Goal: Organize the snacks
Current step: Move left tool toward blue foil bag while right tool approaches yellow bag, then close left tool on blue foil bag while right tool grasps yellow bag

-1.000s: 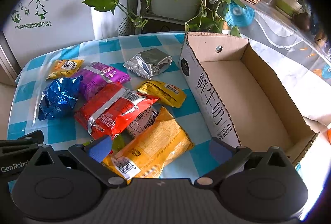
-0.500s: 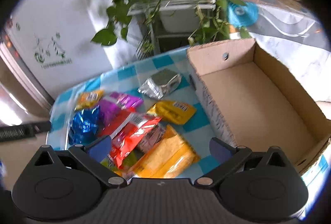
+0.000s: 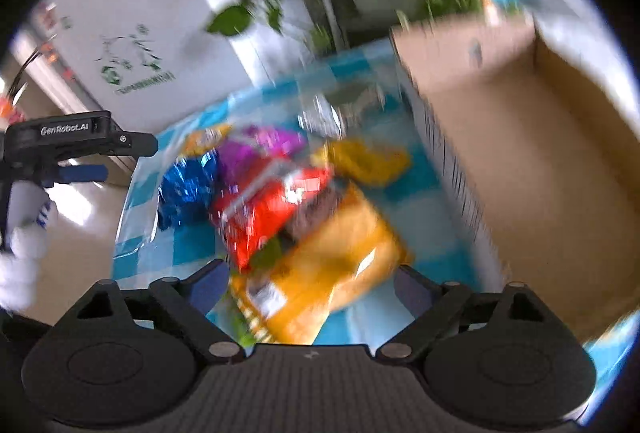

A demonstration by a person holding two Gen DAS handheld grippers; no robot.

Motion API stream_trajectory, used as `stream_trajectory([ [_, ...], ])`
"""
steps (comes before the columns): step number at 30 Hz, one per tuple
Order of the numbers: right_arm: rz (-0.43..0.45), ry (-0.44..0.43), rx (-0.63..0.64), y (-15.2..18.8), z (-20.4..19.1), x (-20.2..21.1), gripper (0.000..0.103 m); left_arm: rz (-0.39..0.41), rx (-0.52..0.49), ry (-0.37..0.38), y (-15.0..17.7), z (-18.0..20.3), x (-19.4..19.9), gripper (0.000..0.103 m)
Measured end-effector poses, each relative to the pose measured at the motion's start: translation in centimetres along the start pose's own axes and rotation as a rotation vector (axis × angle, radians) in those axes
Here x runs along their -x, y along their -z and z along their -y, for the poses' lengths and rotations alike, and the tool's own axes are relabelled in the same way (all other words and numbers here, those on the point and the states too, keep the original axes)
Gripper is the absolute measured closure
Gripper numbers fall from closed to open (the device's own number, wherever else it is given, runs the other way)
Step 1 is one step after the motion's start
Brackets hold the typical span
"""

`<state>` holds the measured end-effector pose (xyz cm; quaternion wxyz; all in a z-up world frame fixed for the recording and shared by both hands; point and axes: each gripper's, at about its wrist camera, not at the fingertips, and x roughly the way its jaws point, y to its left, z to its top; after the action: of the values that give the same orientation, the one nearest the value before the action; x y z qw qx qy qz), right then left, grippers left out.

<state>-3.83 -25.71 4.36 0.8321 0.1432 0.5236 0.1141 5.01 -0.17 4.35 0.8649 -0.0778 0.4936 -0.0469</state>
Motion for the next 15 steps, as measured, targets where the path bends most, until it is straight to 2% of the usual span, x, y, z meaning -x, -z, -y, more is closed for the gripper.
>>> stream_trajectory([
  [7, -0.03, 0.035, -0.137, 0.3, 0.6, -1.9, 0.013, -0.085, 0.013, 0.017, 0.4, 0.2, -2.9, 0.003],
  [12, -0.046, 0.017, -0.243, 0.3, 1.6, -2.9, 0.016, -0.086, 0.02, 0.003, 0.4, 0.0, -4.1, 0.003],
  [15, -0.051, 0.035, -0.287, 0.3, 1.8, -3.6, 0.024, -0.075, 0.025, 0.002, 0.5, 0.0, -4.7, 0.004],
])
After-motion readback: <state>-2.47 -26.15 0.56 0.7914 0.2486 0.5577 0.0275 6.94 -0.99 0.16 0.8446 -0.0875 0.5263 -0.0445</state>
